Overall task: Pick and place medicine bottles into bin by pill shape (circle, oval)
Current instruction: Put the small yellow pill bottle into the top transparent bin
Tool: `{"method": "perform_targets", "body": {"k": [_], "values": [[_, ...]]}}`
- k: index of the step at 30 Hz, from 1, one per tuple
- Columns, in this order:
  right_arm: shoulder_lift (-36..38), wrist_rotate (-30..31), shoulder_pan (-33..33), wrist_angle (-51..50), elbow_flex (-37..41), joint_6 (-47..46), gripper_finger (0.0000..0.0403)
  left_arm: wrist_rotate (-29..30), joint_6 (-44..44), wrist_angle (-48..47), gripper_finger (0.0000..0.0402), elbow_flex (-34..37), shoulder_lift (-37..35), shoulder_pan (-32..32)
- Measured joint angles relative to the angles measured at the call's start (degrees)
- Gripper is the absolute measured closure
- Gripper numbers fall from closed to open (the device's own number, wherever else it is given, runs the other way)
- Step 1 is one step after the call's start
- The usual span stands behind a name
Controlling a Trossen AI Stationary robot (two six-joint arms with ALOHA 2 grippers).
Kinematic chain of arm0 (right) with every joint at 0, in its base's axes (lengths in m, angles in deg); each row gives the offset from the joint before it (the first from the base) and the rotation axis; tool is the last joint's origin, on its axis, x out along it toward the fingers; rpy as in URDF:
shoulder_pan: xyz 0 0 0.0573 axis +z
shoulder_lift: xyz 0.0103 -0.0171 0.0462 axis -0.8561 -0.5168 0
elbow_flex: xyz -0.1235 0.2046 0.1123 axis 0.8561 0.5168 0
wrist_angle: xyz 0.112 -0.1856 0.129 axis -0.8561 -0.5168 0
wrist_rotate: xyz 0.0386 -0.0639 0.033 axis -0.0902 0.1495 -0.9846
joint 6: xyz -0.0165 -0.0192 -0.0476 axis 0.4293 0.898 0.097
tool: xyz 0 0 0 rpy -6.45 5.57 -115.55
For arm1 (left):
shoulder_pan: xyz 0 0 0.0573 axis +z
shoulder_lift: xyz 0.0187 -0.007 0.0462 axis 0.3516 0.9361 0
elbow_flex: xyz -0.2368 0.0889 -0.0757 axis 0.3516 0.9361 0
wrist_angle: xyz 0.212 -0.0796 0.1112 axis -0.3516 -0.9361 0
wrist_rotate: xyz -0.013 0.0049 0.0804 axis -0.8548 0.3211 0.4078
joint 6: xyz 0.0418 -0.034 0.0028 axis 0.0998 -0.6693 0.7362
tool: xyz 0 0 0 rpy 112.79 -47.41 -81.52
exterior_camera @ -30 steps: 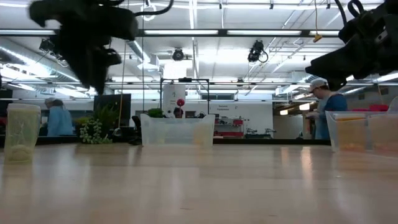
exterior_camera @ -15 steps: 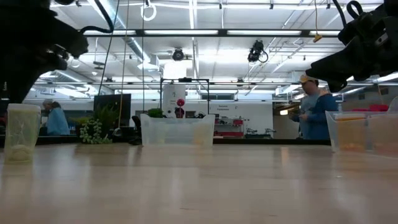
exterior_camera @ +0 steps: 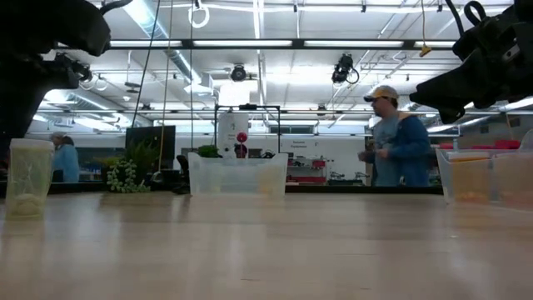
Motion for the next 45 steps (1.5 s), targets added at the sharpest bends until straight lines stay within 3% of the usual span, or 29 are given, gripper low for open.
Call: {"method": "perform_targets", "body": {"k": [8,20,39,45], "values": [[0.0,-0.01,0.01,-0.04,0.0,0.0,0.0274,3.47,3.05,3.95,0.017,0.0,2.31,-1.69],[0.02,-0.02,0.02,-0.45,-0.02,0.0,0.0274,4.07,7.98,10.08,0.0173,-0.02,10.19,-1.87],[0.02,0.0,0.02,-0.5,-0.02,0.0,0.0274,5.62,7.56,10.2,0.0266,-0.03,10.19,-1.32],[0.02,0.0,0.01,-0.5,-0.04,0.0,0.0274,5.62,7.56,10.06,0.0277,-0.04,10.16,-1.32]]}}
